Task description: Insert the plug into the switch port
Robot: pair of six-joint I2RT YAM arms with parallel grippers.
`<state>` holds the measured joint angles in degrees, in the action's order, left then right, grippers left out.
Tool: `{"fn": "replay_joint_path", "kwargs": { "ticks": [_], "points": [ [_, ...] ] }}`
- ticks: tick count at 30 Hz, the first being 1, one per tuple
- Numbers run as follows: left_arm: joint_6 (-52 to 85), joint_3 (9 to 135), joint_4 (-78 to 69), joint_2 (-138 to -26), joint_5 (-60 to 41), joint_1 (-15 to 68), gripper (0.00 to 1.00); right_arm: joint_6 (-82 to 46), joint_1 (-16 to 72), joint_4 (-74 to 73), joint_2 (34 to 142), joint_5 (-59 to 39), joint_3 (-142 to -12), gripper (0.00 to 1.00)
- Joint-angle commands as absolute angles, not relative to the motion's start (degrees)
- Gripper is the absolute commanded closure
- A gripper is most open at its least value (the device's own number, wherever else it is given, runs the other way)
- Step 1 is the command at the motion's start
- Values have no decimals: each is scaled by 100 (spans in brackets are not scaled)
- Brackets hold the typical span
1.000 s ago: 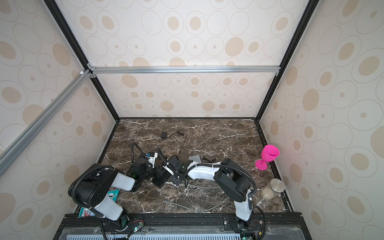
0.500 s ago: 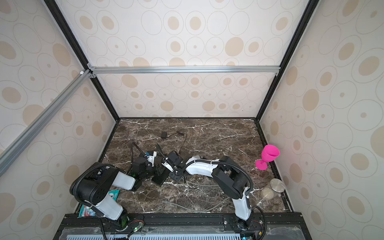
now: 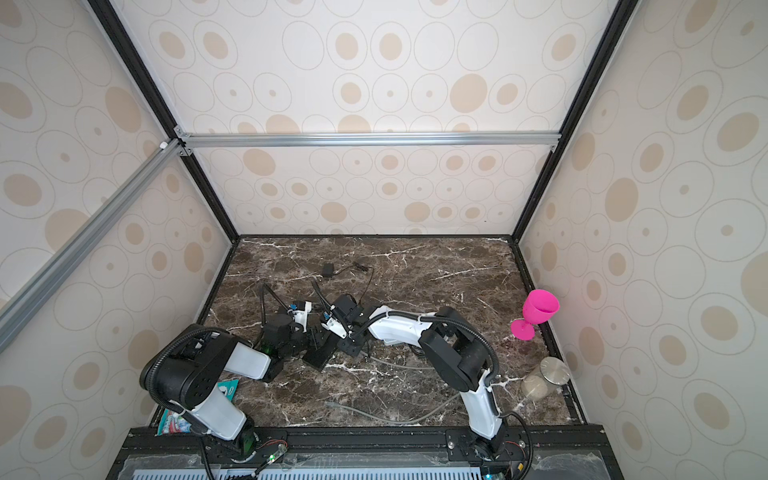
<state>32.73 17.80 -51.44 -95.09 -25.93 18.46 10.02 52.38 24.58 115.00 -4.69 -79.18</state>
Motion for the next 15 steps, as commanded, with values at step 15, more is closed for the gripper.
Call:
{"fn": "replay_joint_path", "kwargs": {
  "ticks": [15],
  "points": [
    [3103,1635,-4148,-9668,-3280,2092,65,4111,5259,-118,11232,-1199,-7724,100]
  ]
}}
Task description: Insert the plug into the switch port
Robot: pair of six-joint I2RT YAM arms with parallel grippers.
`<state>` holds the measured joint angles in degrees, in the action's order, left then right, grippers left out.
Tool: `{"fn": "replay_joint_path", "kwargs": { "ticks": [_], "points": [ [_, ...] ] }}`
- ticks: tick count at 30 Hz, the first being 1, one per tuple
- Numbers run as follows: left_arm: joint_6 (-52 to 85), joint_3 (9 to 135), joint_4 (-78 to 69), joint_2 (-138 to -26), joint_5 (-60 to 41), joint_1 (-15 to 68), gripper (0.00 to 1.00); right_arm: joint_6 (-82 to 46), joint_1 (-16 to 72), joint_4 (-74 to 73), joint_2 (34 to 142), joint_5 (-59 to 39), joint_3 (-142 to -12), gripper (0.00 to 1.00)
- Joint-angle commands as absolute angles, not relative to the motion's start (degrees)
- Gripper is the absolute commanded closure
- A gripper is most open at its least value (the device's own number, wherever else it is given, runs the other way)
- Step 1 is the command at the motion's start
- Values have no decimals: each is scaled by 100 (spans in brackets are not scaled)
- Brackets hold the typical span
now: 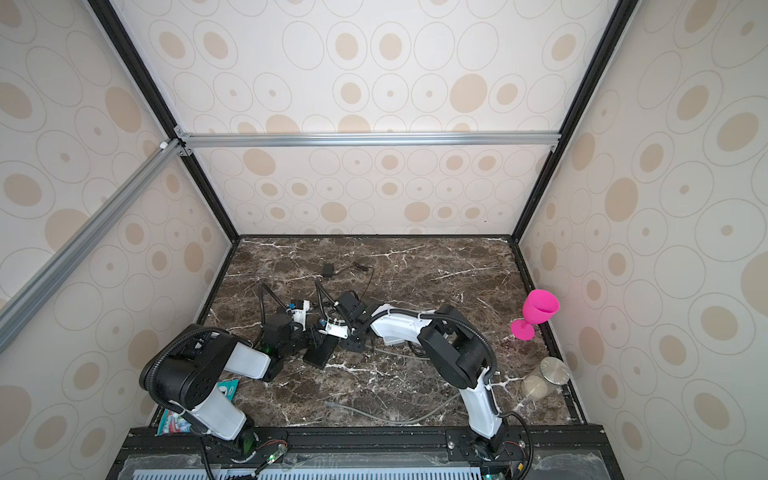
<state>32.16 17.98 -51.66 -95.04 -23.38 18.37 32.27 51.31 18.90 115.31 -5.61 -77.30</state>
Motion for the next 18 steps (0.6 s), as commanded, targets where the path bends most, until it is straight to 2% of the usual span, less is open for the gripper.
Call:
{"fn": "replay_joint_path", "kwargs": {
  "ticks": [1,7,11,14,18],
  "points": [
    [3103,1635,-4142,-9667,-3278,2085,66,4168,5303,-172,11154,-1219,-7602,100],
    [3086,1652,-4114,-9659,-3270,2098,66,3973,5489,-629,10842,-1170,-7045,100],
    [3077,1652,-4113,-9659,-3270,2108,65,3330,5276,-757,11020,-854,-7287,100],
    [3068,1650,-4113,-9659,-3267,2108,65,2837,5030,-141,11264,-1165,-7858,100],
    [3050,1670,-4105,-9676,-3291,2129,65,2602,5036,-213,11089,-1625,-7894,100]
  ]
}}
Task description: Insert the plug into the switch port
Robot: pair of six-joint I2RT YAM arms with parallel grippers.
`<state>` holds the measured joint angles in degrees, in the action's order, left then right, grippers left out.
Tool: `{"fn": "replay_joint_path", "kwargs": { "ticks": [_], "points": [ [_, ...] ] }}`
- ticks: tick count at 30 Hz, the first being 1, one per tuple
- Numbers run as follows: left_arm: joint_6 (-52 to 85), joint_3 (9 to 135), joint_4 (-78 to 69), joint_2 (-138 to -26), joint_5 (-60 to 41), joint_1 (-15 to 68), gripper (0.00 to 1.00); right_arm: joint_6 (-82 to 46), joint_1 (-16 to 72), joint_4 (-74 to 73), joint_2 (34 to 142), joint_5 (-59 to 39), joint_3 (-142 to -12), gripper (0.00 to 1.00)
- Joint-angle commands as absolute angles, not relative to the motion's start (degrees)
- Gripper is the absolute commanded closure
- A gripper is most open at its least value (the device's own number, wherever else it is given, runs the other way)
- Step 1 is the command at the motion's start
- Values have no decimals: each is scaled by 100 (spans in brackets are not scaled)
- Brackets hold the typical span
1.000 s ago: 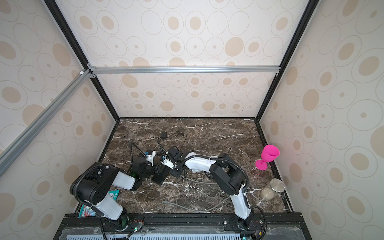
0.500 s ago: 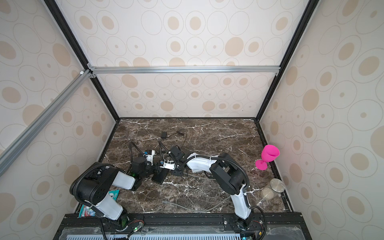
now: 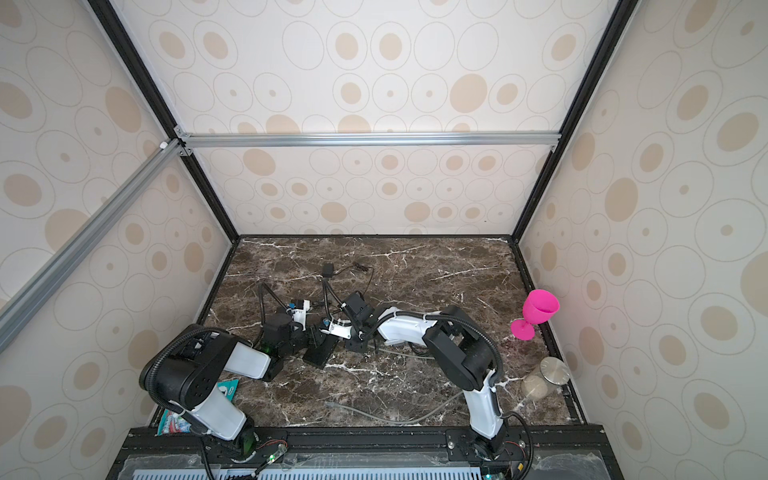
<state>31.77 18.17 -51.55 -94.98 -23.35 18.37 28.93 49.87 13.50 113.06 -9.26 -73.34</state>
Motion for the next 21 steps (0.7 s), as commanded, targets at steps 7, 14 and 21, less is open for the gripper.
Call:
{"fn": "replay_joint_path", "kwargs": {
  "ticks": [7,14,21],
  "points": [
    [3015,1696,-4097,-9668,-3346,2157,65,2089,5072,-273,11123,-1980,-7923,100],
    [3008,1688,-4162,-9652,-3424,2207,65,1630,5097,-270,10912,-1435,-7228,100],
    [2861,1730,-4040,-9226,-3190,2219,61,1501,5095,291,10328,-290,-6198,100]
  ]
}}
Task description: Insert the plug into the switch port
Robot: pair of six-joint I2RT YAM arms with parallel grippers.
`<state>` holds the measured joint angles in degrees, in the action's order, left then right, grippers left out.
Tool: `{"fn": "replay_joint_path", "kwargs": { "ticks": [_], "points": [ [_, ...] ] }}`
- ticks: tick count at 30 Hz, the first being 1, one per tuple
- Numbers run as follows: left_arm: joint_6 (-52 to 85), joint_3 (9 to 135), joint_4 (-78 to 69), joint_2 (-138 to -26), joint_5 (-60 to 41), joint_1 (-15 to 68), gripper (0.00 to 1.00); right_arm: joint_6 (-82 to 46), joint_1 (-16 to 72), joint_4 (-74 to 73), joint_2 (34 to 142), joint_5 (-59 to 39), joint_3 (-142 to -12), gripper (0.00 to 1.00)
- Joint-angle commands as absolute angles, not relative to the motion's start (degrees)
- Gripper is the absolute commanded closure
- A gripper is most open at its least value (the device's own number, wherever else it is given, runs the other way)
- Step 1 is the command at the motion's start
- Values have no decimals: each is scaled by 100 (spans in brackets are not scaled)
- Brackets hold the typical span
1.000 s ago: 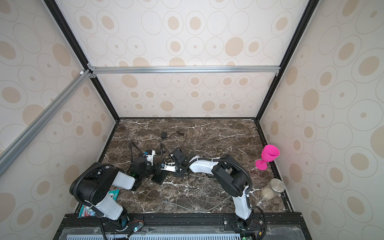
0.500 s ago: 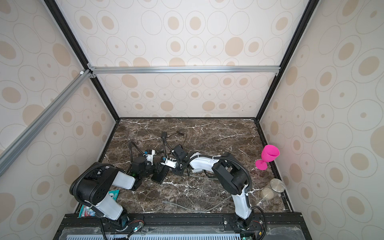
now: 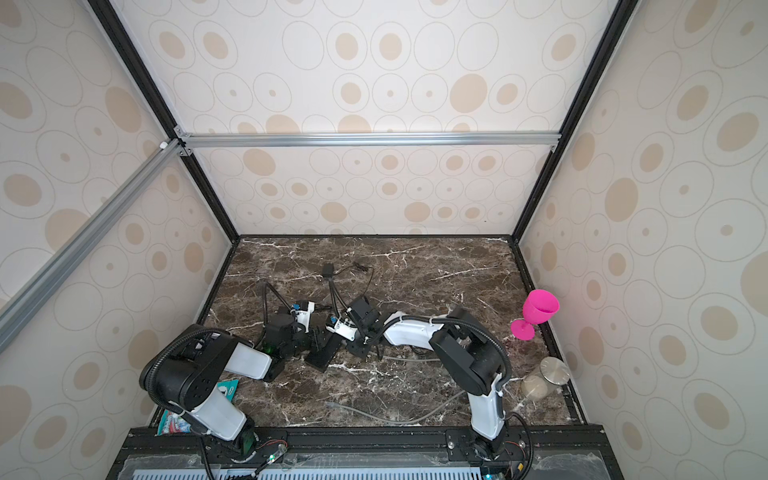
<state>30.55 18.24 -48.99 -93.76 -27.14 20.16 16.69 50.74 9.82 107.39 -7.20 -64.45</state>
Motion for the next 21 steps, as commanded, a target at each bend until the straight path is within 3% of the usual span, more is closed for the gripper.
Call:
{"fn": "replay_joint_path", "kwargs": {
  "ticks": [1,7,12,17,20,21],
  "points": [
    [2812,1769,-3950,-9138,-3083,2221,59,1454,5098,279,10222,-197,-6015,100],
    [3000,1927,-3703,-8533,-2363,2219,35,1195,5099,256,9819,139,-5306,100],
    [2980,1872,-3062,-7714,-1880,2374,29,1073,5081,435,9671,257,-5191,100],
    [2948,1393,-2371,-6648,-829,3363,23,942,5078,475,9678,126,-5242,100],
    [3067,979,-2339,-6106,-108,4104,2,851,5053,426,9636,1,-5216,100],
    [3152,782,-2470,-5964,49,4267,2,832,5049,422,9617,-28,-5206,100]
  ]
}}
